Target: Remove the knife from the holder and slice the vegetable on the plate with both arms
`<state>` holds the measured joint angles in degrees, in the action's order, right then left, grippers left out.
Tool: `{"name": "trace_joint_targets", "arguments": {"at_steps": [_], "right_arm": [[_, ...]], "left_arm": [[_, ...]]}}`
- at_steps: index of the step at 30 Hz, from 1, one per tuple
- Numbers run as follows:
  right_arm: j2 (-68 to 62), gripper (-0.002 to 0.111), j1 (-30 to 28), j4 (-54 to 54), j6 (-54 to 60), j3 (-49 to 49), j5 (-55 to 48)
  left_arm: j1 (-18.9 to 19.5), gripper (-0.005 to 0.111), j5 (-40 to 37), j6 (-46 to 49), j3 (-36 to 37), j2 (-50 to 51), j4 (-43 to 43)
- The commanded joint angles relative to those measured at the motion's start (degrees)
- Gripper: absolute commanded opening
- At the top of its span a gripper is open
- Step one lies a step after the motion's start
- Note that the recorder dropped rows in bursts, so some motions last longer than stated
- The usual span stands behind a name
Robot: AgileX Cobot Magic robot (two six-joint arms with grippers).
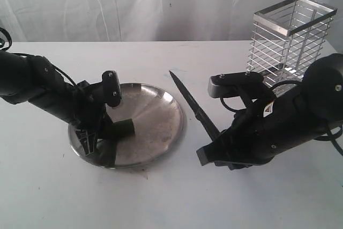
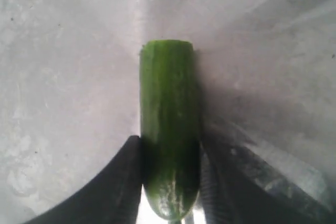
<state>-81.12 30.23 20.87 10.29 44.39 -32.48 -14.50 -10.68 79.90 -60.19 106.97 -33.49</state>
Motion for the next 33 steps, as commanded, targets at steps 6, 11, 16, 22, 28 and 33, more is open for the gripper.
{"name": "trace_joint_targets", "arguments": {"at_steps": [6,11,16,22,28,33], "right_arm": [[0.5,0.000,0.0,0.0,-0.1,0.3,0.5],[0.5,0.000,0.0,0.0,-0.1,0.2,-0.2],[0.5,0.000,0.0,0.0,-0.1,0.2,-0.2],[0.5,0.000,0.0,0.0,-0.1,0.2,-0.5],[0.5,0.000,0.0,0.0,-0.1,0.2,-0.7],[0.5,0.000,0.0,0.0,0.0,0.2,-0.8]], "left_arm": [[0.2,0.000,1.0,-4.0,0.1,1.0,-9.9],[0.2,0.000,0.0,-7.9,-2.9,1.5,-12.6],[0.2,0.005,-0.8,-5.6,-3.2,1.6,-12.6],[0.2,0.037,-2.0,-5.3,-3.2,1.6,-12.6],[0.2,0.054,-2.1,-5.6,-3.2,1.6,-13.9],[0.2,0.054,-2.4,-5.6,-3.2,-0.3,-14.5]]}}
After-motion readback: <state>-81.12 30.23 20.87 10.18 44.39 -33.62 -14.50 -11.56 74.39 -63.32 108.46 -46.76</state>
